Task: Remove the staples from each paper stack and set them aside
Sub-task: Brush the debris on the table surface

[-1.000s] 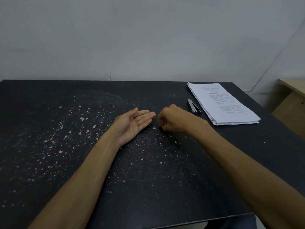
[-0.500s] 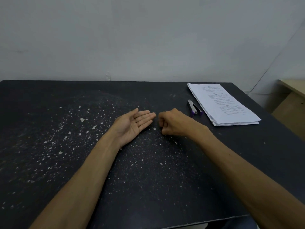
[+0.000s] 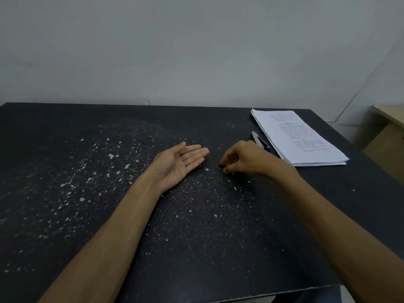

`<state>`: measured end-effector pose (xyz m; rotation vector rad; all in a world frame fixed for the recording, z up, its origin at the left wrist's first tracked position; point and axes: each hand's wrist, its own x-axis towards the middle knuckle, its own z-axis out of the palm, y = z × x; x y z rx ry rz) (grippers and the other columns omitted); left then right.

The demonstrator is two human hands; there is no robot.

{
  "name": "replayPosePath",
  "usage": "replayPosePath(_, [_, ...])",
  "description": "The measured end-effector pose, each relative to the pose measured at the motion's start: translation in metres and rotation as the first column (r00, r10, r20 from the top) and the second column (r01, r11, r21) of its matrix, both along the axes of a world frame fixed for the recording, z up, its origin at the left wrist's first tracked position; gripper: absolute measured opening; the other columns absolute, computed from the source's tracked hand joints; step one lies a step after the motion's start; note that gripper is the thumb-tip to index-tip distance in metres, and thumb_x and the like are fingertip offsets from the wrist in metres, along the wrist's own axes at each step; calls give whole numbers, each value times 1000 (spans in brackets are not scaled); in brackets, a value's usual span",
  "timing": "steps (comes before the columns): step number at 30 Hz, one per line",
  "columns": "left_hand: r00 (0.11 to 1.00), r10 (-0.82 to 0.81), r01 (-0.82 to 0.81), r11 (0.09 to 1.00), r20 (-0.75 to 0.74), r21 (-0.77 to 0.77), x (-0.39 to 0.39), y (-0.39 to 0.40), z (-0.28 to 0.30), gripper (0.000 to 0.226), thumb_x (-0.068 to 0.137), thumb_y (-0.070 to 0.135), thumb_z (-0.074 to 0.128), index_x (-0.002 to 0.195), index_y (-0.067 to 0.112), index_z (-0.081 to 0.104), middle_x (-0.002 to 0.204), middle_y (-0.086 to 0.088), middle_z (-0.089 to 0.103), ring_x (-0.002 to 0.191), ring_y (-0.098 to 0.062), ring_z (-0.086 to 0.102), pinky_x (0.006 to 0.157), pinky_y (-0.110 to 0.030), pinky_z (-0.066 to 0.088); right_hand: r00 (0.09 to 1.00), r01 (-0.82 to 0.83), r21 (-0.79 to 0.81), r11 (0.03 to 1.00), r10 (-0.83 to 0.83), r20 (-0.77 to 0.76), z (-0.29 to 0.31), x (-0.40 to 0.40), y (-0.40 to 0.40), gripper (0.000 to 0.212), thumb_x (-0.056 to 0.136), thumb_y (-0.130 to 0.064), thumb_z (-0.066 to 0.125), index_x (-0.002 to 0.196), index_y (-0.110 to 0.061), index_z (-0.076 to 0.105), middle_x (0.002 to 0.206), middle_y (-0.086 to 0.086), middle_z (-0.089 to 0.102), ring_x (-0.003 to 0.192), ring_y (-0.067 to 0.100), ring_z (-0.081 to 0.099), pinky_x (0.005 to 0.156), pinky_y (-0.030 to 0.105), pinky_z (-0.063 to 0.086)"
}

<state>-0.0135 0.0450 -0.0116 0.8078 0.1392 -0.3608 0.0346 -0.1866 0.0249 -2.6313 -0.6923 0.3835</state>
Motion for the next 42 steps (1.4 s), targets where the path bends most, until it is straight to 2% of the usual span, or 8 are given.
replayPosePath(8, [1000,-6,6,1000,4,-8,0,1,-2,45,113,23,34,136,-11,52,133,-28,65,125,-32,66,105,-38,54,988,-81,-204,976,106,114,5,-2,14,4,94,-23,74,94,-22,77,95,-5,71,90,12,68,89,37,59])
replayPosePath(13, [1000,-3,3,1000,11,-4,1,1,-4,46,113,23,33,137,-11,52,132,-28,66,123,-32,67,102,-37,57,977,-81,-294,952,134,164,0,-7,21,20,91,-22,69,76,-29,59,89,-6,59,85,19,65,83,45,59])
replayPosePath(18, [1000,-1,1,1000,11,3,1,1,-4,47,113,23,33,138,-12,51,132,-28,66,122,-32,68,102,-37,57,989,-110,-203,973,126,72,-2,-8,20,14,86,-23,77,80,-24,64,85,-7,64,81,13,64,77,37,59])
replayPosePath(26, [998,-60,60,997,3,53,1,-4,-4,48,112,26,36,138,-12,52,136,-30,62,126,-34,65,104,-39,55,992,-9,237,971,-22,125,1,-9,25,6,89,-23,73,85,-18,72,83,-3,73,75,6,65,72,22,54])
replayPosePath(29, [989,-148,148,988,-15,46,-4,-13,-2,50,111,28,37,136,-12,53,135,-32,62,127,-41,63,110,-45,49,984,-53,219,974,13,180,12,-9,42,7,90,-20,73,86,-14,74,81,-5,72,72,3,63,66,14,49])
replayPosePath(34, [988,-151,148,982,-23,-113,-6,-23,-4,46,111,25,37,138,-9,54,138,-31,61,127,-41,63,108,-49,50,969,-145,46,988,133,207,22,-6,53,12,95,-19,68,93,-17,79,83,-9,72,79,7,68,73,18,51])
replayPosePath(38, [996,-83,76,986,-44,-150,-2,-16,-5,46,112,22,35,132,-14,54,132,-32,64,118,-37,69,97,-42,59,966,-94,170,981,49,252,25,-10,35,8,94,-22,73,93,-17,80,85,-11,73,78,-4,66,71,7,48])
replayPosePath(42, [999,-43,40,987,-19,-155,0,-11,-5,46,113,20,32,135,-13,53,134,-31,64,121,-35,68,100,-40,57,972,-25,190,981,-20,234,15,-14,5,5,91,-23,77,91,-20,80,84,-11,75,76,-4,66,70,6,47])
